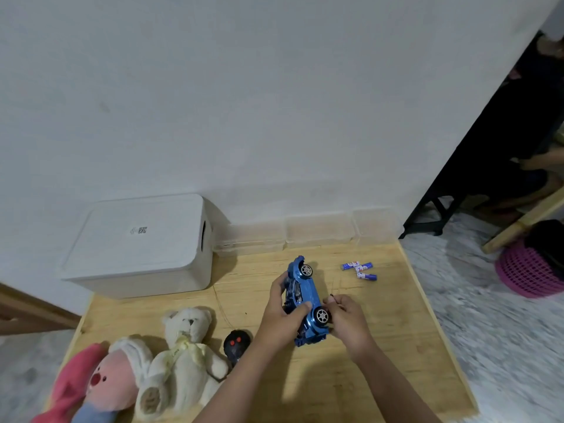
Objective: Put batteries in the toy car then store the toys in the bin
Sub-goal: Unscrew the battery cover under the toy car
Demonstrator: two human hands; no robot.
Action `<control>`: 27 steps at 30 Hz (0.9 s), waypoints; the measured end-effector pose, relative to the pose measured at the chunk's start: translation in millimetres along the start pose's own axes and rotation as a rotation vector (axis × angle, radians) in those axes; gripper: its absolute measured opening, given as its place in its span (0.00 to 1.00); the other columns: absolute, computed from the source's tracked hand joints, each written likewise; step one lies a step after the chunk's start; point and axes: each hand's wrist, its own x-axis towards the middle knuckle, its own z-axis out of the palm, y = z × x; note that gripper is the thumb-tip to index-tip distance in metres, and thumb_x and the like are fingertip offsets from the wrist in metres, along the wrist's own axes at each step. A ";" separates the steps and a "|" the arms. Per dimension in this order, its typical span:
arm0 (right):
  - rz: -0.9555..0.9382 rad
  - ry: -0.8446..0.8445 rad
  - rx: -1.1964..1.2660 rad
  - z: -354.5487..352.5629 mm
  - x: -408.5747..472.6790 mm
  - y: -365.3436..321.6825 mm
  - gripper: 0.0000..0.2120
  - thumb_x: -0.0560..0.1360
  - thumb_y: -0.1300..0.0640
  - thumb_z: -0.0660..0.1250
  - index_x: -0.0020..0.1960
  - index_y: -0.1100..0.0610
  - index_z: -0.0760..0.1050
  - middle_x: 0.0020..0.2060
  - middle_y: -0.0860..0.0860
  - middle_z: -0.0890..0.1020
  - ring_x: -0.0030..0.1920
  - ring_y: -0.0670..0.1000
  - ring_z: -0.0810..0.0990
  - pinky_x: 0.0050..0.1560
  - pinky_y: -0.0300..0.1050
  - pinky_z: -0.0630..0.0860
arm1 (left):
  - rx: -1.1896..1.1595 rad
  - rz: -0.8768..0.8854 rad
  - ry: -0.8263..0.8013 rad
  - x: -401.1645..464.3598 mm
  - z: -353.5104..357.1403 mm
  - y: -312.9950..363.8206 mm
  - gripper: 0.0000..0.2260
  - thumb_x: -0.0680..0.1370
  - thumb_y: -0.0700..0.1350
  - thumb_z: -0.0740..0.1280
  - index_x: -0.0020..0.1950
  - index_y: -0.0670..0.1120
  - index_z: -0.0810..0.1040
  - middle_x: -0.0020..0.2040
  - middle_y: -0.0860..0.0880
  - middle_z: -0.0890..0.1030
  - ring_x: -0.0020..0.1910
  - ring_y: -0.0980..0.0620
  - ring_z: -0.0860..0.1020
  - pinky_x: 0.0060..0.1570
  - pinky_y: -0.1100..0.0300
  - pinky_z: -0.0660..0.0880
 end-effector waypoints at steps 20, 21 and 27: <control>-0.151 0.072 0.367 6.2 -26.1 -51.6 0.06 0.80 0.60 0.59 0.47 0.59 0.73 0.42 0.56 0.84 0.45 0.52 0.83 0.43 0.45 0.80 | -0.051 0.137 0.094 0.2 -7.9 25.6 0.25 0.81 0.43 0.59 0.76 0.53 0.55 0.64 0.55 0.75 0.59 0.62 0.76 0.64 0.57 0.72; -0.159 0.075 0.363 6.5 -25.6 -52.9 0.05 0.80 0.60 0.60 0.47 0.59 0.73 0.43 0.55 0.84 0.45 0.52 0.83 0.44 0.45 0.80 | -0.037 0.113 0.088 0.4 -8.5 25.3 0.29 0.81 0.42 0.60 0.77 0.53 0.49 0.66 0.54 0.74 0.59 0.61 0.75 0.63 0.59 0.72; -0.178 0.071 0.362 6.8 -23.8 -61.5 0.06 0.80 0.61 0.60 0.45 0.58 0.73 0.42 0.55 0.83 0.45 0.53 0.83 0.46 0.45 0.80 | 0.045 0.127 0.103 -0.5 -13.7 29.4 0.36 0.78 0.43 0.66 0.77 0.59 0.47 0.65 0.53 0.71 0.57 0.59 0.77 0.46 0.69 0.77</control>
